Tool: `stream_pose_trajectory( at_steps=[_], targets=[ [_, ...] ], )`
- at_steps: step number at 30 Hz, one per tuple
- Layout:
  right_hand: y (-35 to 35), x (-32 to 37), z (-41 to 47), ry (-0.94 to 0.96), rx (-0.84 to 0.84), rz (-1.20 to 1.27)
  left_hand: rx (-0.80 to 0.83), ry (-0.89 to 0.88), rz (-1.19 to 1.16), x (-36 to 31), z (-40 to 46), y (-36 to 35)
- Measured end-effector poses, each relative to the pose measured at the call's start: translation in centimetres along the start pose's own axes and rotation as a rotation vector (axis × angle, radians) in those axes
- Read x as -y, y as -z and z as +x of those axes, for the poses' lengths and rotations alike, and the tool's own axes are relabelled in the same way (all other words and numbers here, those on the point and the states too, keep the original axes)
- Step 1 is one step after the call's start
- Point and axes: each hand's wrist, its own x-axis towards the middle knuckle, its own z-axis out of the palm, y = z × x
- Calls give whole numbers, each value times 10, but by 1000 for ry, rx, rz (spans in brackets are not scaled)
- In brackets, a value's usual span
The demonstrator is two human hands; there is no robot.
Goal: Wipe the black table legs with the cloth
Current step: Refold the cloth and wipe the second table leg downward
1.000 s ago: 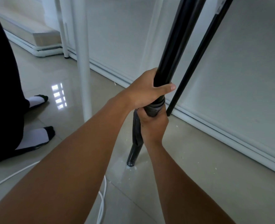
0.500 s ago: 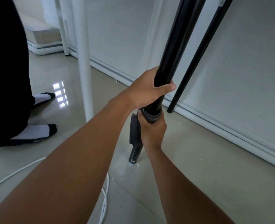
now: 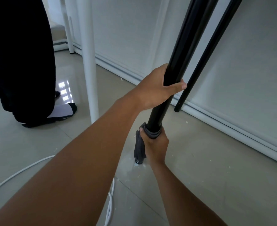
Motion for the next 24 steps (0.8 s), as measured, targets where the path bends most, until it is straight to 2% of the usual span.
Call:
stream_pose_trajectory(
  at_steps=[2,4,9,13,17,20,24],
  targets=[
    [-3,9,5,65,-42,47,1,-1,0,2,-1,0],
    [-6,9,6,55,-32,72,6,-1,-5,5,-4,-1],
    [-5,-13,3,-52,13,18,6,11,-12,19,-11,-7],
    [1,-33,-2,-174,137,-51,97,135,25,51,-30,-21],
    [2,-28,-2,-81,92,-72,123,181,23,59,-34,-21],
    [-2,-18,1,-8,23,35,132,181,33,56,-33,-18],
    [-3,-21,2,-49,44,36,114,175,11,58,-34,-21]
  ],
)
